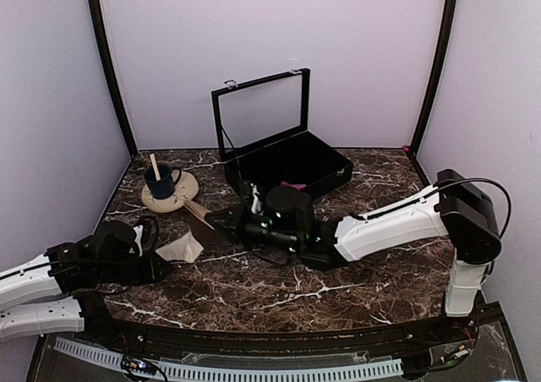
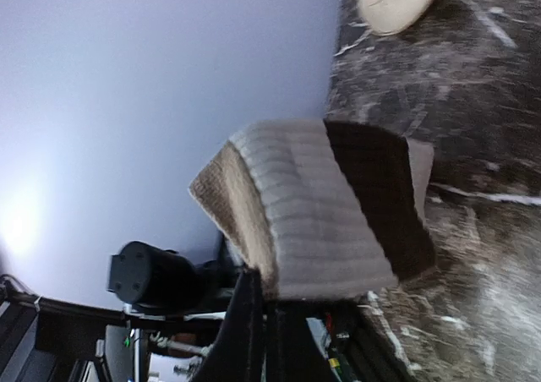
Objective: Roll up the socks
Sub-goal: Adjust the sock at the center of the board, then place the sock at the center of the board.
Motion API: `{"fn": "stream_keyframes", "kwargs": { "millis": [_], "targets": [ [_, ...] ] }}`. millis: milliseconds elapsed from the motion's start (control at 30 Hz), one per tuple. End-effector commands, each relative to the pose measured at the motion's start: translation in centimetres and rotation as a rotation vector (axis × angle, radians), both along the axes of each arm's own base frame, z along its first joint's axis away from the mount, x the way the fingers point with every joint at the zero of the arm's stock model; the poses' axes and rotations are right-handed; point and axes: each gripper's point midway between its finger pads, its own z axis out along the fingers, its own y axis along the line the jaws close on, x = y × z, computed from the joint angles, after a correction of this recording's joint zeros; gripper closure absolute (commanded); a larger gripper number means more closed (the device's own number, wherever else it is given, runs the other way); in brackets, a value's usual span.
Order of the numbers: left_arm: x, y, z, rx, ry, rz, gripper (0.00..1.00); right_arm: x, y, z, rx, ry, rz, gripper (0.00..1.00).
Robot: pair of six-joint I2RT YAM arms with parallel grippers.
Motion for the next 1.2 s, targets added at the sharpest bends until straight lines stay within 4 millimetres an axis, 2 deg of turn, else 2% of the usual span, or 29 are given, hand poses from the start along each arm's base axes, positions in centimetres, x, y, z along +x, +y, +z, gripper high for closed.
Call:
{"fn": "stream_keyframes", "kwargs": {
  "millis": [0, 67, 167, 300, 500, 733, 967, 1167],
  "targets": [
    [-0.4, 0.7, -1.7, 0.036, 0.021, 0.007, 0.85, -1.8, -6.7, -2.6, 0.129, 0.096, -0.119, 1.00],
    [-0.5, 0.5, -2.2, 0.033, 0.029, -0.003, 0.87, -2.6, -9.5, -5.8, 0.100, 0.152, -0.165, 1.00],
    [-0.6, 0.1, -2.7, 0.031, 0.038, -0.021, 0.88, -3.6, -12.9, -9.3, 0.036, 0.193, -0.234, 1.00],
    [-0.4, -0.7, -2.9, 0.024, 0.040, -0.054, 0.89, -4.1, -14.9, -10.5, 0.027, 0.210, -0.274, 1.00],
    [0.1, -4.1, -1.3, -0.062, 0.010, -0.181, 0.92, -4.2, -15.3, -11.4, 0.029, 0.225, -0.284, 1.00],
    [-0.5, -7.4, -0.5, -0.149, 0.008, -0.342, 0.94, -4.2, -15.3, -11.9, 0.037, 0.243, -0.288, 1.00],
    [-1.7, -9.0, -1.1, -0.169, 0.046, -0.459, 0.97, -4.0, -14.9, -11.7, 0.031, 0.236, -0.281, 1.00],
    [-2.8, -8.7, -2.8, -0.134, 0.102, -0.492, 0.98, -3.3, -13.8, -10.8, -0.017, 0.191, -0.277, 1.00]
  ]
}}
